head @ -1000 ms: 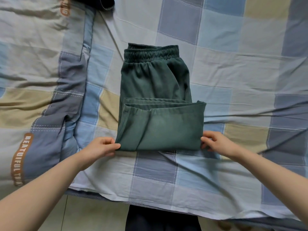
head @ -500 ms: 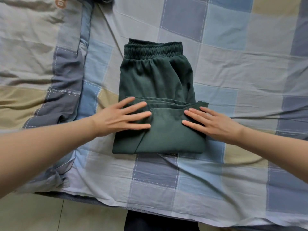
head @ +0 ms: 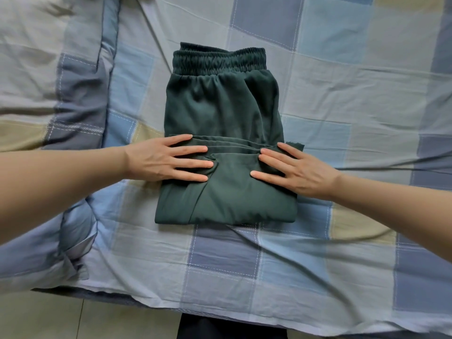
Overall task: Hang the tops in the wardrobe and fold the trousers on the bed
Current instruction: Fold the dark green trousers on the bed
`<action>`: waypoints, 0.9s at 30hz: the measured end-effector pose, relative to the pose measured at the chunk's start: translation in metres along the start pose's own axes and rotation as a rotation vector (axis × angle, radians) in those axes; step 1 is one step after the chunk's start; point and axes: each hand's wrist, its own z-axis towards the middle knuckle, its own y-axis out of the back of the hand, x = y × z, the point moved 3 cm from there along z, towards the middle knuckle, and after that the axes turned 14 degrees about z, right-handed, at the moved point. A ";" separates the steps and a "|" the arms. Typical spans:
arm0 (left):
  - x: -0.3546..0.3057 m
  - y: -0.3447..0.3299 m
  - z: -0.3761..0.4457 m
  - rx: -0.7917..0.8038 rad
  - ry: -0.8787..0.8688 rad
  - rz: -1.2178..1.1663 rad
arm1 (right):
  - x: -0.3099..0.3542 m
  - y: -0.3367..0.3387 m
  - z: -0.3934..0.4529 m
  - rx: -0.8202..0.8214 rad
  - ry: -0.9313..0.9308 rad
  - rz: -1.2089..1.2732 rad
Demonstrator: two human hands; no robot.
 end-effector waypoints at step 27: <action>-0.112 0.099 -0.041 -0.238 1.924 -1.853 | 0.063 0.011 -0.010 -0.509 -1.373 1.902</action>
